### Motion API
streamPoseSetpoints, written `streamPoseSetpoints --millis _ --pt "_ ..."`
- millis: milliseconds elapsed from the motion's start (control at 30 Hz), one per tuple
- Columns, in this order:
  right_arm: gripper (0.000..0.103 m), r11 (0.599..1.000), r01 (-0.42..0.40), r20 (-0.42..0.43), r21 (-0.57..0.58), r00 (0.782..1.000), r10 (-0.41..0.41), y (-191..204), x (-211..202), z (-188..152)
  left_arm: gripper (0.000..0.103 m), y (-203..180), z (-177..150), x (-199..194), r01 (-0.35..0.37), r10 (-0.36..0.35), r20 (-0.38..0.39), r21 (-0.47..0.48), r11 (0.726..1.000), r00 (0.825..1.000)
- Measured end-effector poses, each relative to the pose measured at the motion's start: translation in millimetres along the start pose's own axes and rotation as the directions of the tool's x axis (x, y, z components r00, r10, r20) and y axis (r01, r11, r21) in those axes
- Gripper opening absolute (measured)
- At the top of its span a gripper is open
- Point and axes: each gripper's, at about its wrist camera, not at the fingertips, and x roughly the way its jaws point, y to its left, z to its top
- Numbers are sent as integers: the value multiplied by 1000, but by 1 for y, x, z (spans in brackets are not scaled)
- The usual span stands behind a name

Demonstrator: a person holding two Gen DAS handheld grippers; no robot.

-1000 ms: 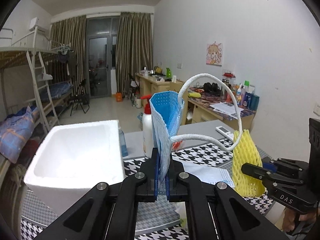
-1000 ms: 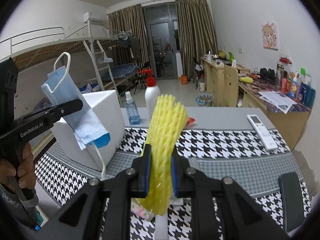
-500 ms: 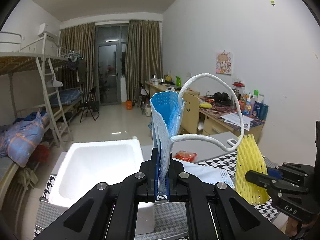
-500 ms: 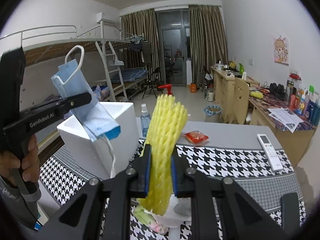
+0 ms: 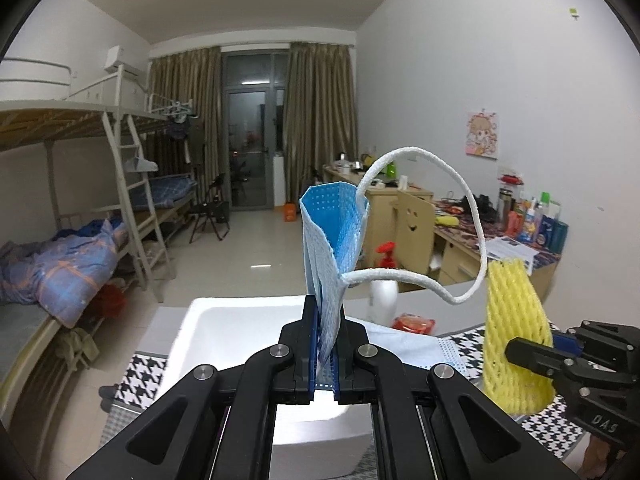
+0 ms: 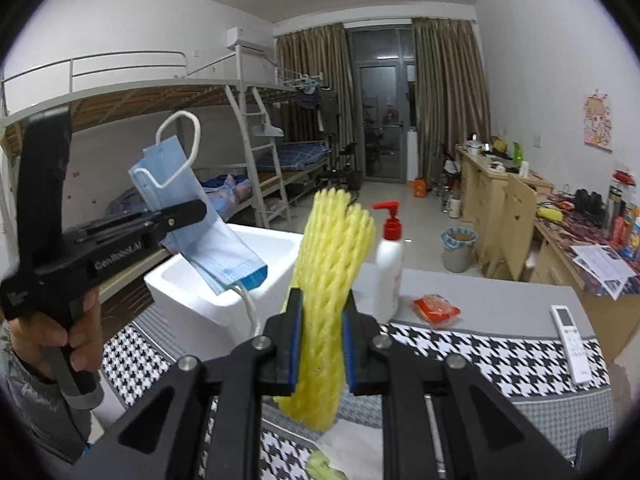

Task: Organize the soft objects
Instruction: 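Lift the mask with the left tool while the right tool carries the net over the white foam box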

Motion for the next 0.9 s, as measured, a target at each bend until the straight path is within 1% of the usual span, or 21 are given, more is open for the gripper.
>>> streamPoseSetpoints --millis 100,267,567,867,900 --pt "21 1000 -25 -9 -5 1000 25 4 7 6 5 1 2 3 -29 29 8 -8 1000 1000" --pt "21 998 -55 -20 -12 998 55 8 18 12 5 12 3 7 -72 72 10 -23 997 997" --pt "21 994 -94 -35 -54 995 93 26 37 25 5 33 -5 26 -131 128 -49 -59 990 990" --pt "21 993 -91 -68 -79 994 86 38 55 30 5 46 -14 50 -136 128 -129 -60 989 983" --pt "21 992 -95 -74 -81 993 89 39 58 30 6 47 -15 53 -133 124 -140 -56 990 982"
